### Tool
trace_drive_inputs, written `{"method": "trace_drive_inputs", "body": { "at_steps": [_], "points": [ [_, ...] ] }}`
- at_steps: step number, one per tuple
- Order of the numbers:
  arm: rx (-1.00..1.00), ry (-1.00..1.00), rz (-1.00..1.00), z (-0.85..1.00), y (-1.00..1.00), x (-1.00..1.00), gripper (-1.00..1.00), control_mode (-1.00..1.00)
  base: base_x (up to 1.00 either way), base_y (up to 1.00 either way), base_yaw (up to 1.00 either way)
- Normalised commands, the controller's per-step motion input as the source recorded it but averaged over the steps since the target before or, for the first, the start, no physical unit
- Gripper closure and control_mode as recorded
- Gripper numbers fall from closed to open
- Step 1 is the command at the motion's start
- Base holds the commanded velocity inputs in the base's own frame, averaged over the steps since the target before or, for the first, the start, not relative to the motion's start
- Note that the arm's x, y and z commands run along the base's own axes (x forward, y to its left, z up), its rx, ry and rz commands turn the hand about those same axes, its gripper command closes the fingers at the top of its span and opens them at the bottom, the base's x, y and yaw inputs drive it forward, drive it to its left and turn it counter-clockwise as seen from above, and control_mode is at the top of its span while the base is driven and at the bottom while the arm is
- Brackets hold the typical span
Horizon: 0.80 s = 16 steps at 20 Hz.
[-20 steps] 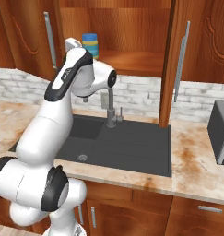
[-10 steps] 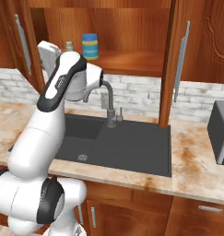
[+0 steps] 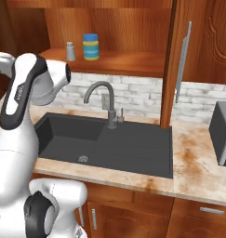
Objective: Move the shaker and mayonnaise from the cabinet to the dining counter.
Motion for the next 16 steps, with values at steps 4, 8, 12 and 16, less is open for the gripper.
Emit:
{"method": "trace_drive_inputs", "body": {
  "at_steps": [4, 8, 12, 16],
  "points": [
    [-0.12, -0.01, -0.09, -0.09, 0.98, -0.21, 1.00, -1.00, 0.00, 0.00, 0.00],
    [-0.09, 0.04, -0.05, -0.05, 0.24, 0.06, 1.00, -1.00, 0.00, 0.00, 0.00],
    [-0.01, 0.01, -0.09, -0.04, -0.50, 0.07, 1.00, -1.00, 0.00, 0.00, 0.00],
    [-0.06, 0.00, -0.07, 0.00, -0.94, 0.03, 1.00, -1.00, 0.00, 0.00, 0.00]
  ]
}}
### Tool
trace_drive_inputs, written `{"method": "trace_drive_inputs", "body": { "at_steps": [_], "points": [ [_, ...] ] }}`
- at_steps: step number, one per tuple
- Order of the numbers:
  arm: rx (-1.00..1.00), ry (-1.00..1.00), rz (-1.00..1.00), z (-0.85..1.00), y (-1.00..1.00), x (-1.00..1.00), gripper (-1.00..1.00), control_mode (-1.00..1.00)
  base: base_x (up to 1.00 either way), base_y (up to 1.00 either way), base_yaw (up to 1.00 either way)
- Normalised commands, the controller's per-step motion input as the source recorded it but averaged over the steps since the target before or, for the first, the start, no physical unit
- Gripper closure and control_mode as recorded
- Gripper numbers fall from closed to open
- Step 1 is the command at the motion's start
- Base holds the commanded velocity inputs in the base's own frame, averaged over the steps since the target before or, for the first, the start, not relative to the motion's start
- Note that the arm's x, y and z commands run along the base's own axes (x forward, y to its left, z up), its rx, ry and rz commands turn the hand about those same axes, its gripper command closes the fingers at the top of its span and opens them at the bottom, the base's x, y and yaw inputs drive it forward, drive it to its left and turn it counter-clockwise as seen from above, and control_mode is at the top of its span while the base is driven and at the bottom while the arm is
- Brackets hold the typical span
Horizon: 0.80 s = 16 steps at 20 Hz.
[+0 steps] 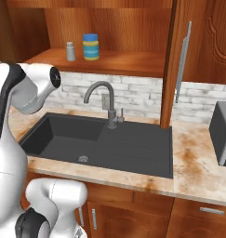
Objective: Move the shaker and mayonnaise from the cabinet to the dining counter.
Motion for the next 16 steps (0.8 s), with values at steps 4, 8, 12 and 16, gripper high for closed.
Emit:
{"method": "trace_drive_inputs", "body": {
  "at_steps": [4, 8, 12, 16],
  "points": [
    [-0.19, 0.02, -0.19, 0.00, -0.74, 0.36, 1.00, -1.00, 0.00, 0.00, 0.00],
    [-0.28, 0.00, -0.19, -0.12, -0.57, 0.34, 1.00, -1.00, 0.00, 0.00, 0.00],
    [-0.30, 0.00, -0.29, -0.01, -0.61, 0.32, 1.00, -1.00, 0.00, 0.00, 0.00],
    [-0.33, -0.08, -0.36, -0.01, -0.61, 0.05, 1.00, -1.00, 0.00, 0.00, 0.00]
  ]
}}
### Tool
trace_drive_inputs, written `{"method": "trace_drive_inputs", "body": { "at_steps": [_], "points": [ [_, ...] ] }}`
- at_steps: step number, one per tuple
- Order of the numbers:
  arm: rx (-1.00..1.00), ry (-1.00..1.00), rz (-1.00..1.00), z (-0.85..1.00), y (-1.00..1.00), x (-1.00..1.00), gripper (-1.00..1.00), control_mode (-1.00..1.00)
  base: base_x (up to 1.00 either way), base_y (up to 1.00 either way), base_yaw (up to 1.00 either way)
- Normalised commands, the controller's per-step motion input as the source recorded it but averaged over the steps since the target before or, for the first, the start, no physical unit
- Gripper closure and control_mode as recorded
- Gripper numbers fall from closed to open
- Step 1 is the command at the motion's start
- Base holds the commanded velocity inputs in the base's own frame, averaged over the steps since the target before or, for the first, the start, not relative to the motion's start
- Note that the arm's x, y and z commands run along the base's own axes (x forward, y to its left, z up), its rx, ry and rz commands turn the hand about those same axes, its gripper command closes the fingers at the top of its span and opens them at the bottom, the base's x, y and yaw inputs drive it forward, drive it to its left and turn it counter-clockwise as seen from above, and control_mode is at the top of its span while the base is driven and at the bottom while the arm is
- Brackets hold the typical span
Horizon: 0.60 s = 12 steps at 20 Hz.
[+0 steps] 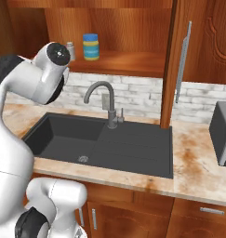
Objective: Move the shaker and mayonnaise from the cabinet to the dining counter.
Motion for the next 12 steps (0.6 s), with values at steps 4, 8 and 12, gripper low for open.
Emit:
{"method": "trace_drive_inputs", "body": {
  "at_steps": [4, 8, 12],
  "points": [
    [-0.39, -0.06, -0.35, -0.02, -0.37, 0.14, 1.00, -1.00, 0.00, 0.00, 0.00],
    [-0.37, -0.05, -0.32, -0.28, -0.48, 0.20, 1.00, -1.00, 0.00, 0.00, 0.00],
    [-0.28, -0.02, -0.19, -0.26, -0.54, 0.21, 1.00, -1.00, 0.00, 0.00, 0.00]
  ]
}}
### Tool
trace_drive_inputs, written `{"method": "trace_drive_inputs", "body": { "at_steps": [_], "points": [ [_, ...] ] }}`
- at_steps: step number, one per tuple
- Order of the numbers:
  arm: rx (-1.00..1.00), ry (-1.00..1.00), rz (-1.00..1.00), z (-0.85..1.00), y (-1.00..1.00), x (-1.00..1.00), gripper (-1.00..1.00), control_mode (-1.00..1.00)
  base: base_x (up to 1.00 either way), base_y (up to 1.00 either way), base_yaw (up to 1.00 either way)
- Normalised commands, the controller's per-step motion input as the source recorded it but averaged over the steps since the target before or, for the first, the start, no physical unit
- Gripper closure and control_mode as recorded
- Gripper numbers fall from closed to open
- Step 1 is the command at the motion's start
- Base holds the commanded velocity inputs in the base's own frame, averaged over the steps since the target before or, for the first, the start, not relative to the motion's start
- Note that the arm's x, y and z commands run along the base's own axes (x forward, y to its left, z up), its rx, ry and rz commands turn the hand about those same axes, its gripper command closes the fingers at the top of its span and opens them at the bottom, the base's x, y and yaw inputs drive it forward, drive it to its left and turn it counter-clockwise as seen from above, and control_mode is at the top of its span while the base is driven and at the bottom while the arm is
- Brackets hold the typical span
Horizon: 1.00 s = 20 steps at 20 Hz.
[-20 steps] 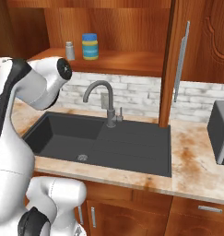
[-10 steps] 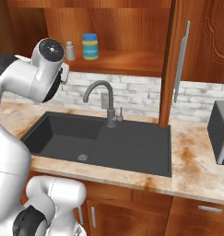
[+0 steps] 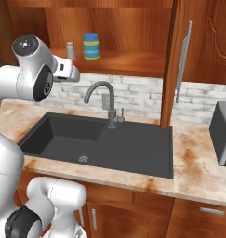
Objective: Move the shaker and mayonnaise from the cabinet to the dining counter.
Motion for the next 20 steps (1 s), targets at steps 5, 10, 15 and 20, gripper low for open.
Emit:
{"method": "trace_drive_inputs", "body": {
  "at_steps": [5, 10, 15, 20],
  "points": [
    [-0.04, 0.00, -0.02, -0.02, -0.18, 0.02, 1.00, -1.00, 0.00, 0.00, 0.00],
    [0.00, -0.07, 0.00, 0.00, 0.00, 0.00, 1.00, -1.00, 0.00, 0.00, 0.00],
    [0.00, -0.06, 0.00, 0.01, 0.00, 0.03, -1.00, -1.00, 0.00, 0.00, 0.00],
    [0.00, 0.00, 0.00, 0.08, -0.02, 0.02, -1.00, -1.00, 0.00, 0.00, 0.00]
  ]
}}
